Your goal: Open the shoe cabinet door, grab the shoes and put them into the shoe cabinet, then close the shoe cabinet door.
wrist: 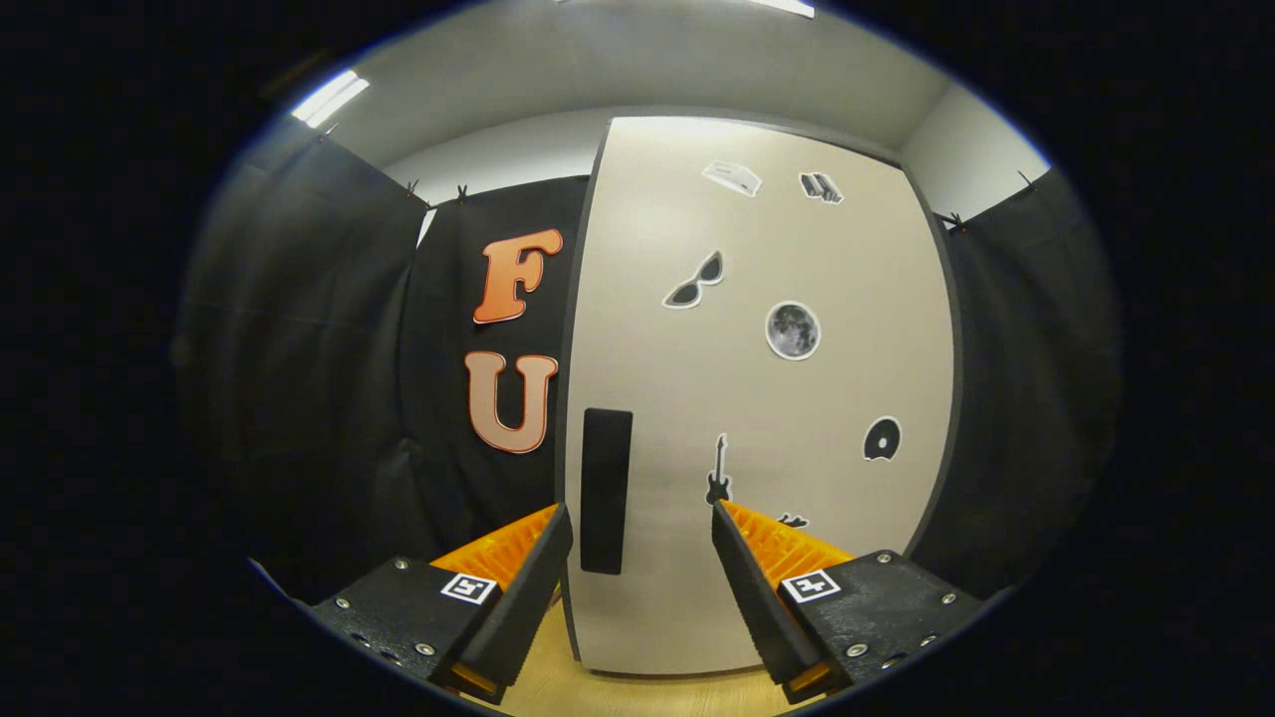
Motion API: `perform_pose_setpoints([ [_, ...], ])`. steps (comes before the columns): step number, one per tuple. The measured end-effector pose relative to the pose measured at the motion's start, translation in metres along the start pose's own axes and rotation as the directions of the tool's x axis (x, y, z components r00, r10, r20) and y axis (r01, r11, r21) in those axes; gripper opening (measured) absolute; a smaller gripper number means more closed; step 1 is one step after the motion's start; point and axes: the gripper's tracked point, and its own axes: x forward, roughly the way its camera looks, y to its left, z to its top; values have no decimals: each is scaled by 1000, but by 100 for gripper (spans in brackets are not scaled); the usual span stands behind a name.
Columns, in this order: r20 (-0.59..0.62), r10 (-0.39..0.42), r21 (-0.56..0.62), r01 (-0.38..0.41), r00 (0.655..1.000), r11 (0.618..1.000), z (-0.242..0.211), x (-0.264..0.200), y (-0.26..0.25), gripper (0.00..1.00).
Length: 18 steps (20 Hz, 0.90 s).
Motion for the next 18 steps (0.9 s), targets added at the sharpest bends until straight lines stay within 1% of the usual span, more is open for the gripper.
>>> perform_pose_setpoints([
  [2,-5,-29,4,29,1000,1000,4,-25,-8,89],
  [6,0,-91,63,91,996,994,12,-77,-26,89],
  [8,-3,-129,59,129,992,990,13,-102,-37,89],
  [11,-7,-161,58,161,987,985,16,-135,-43,90],
  [14,-17,-187,55,188,982,981,16,-159,-49,90],
  [18,-25,-207,51,208,978,977,16,-178,-53,90],
])
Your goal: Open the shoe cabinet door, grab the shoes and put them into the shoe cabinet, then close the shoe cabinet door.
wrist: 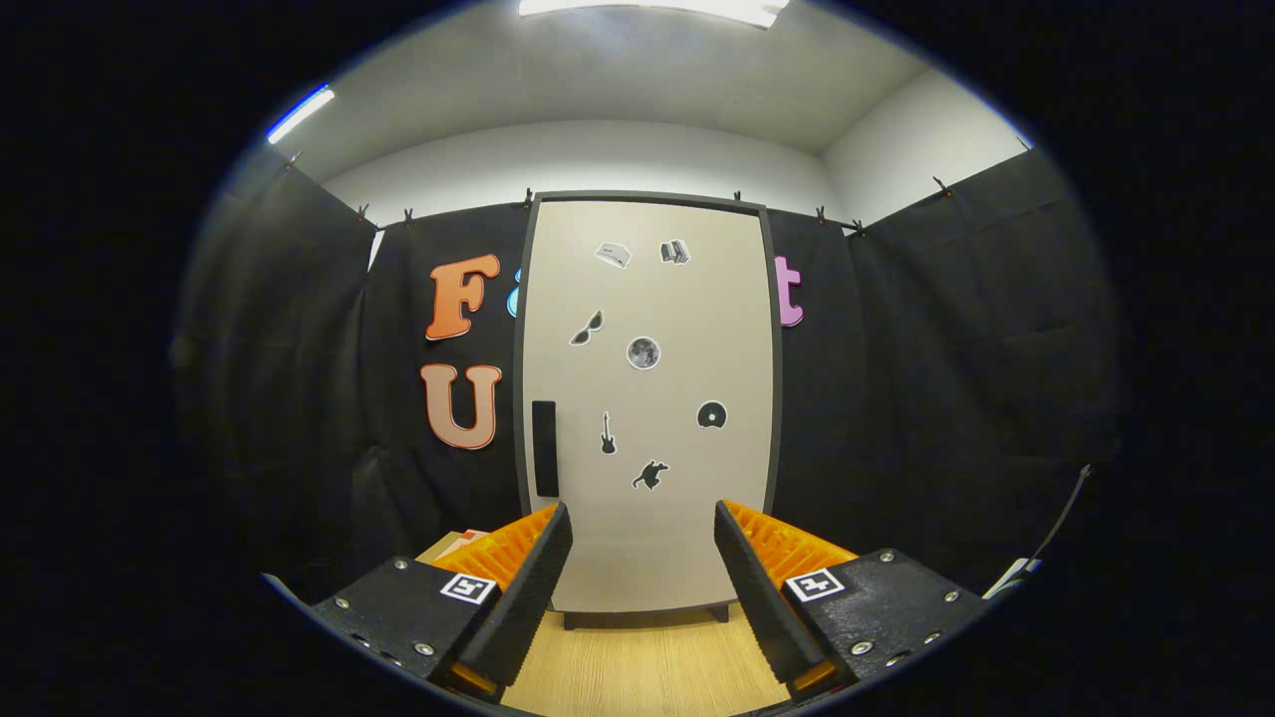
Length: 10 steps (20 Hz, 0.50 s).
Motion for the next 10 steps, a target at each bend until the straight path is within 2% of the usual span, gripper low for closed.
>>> perform_pose_setpoints([
  [10,-10,2,17,-2,1000,1000,-5,-11,-3,93],
])
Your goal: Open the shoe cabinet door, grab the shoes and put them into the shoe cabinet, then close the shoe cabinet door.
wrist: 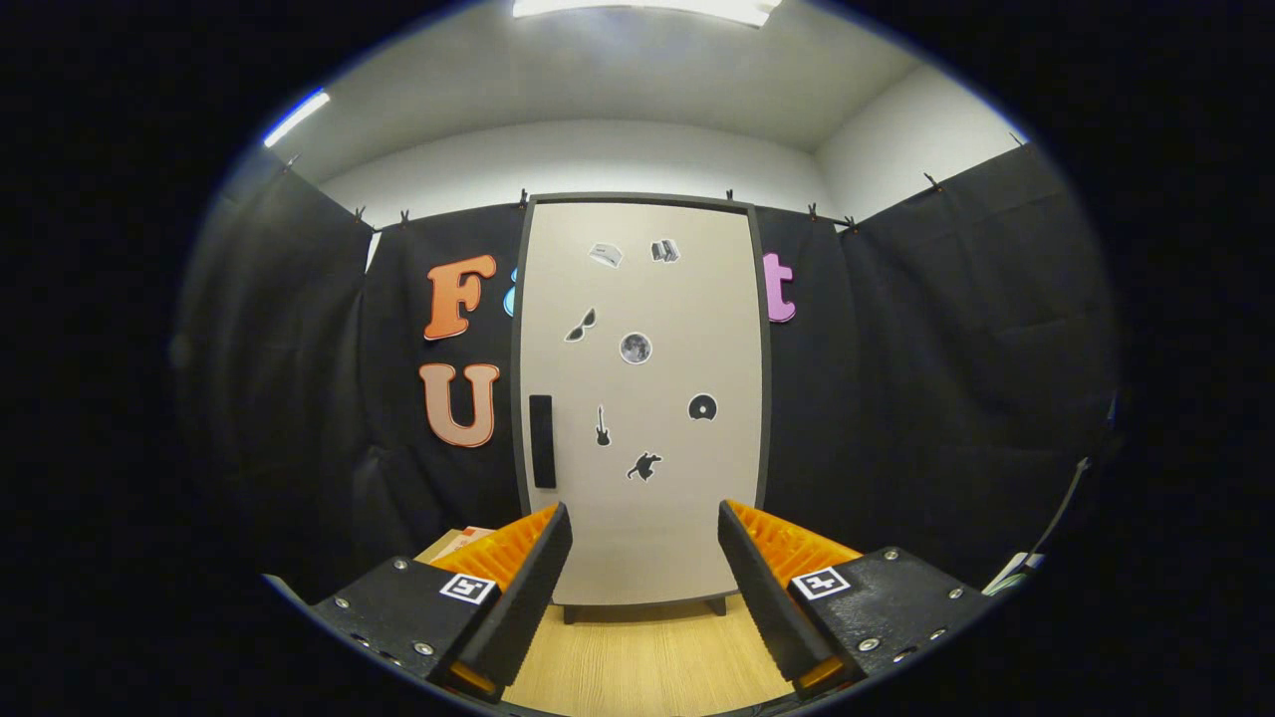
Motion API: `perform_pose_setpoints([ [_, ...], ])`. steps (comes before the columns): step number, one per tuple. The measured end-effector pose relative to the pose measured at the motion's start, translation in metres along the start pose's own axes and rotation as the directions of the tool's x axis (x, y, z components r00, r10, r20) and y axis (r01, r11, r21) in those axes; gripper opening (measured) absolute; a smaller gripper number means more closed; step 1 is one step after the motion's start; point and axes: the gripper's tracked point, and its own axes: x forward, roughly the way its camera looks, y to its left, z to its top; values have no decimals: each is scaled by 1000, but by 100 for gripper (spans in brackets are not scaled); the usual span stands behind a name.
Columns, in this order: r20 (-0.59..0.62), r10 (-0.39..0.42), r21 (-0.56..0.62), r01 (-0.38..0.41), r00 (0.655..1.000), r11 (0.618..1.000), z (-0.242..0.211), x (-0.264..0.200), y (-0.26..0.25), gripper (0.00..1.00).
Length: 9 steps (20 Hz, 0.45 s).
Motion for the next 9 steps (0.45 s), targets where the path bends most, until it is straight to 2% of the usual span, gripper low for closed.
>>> perform_pose_setpoints([
  [9,8,2,-2,-2,1000,1000,6,2,-7,93],
])
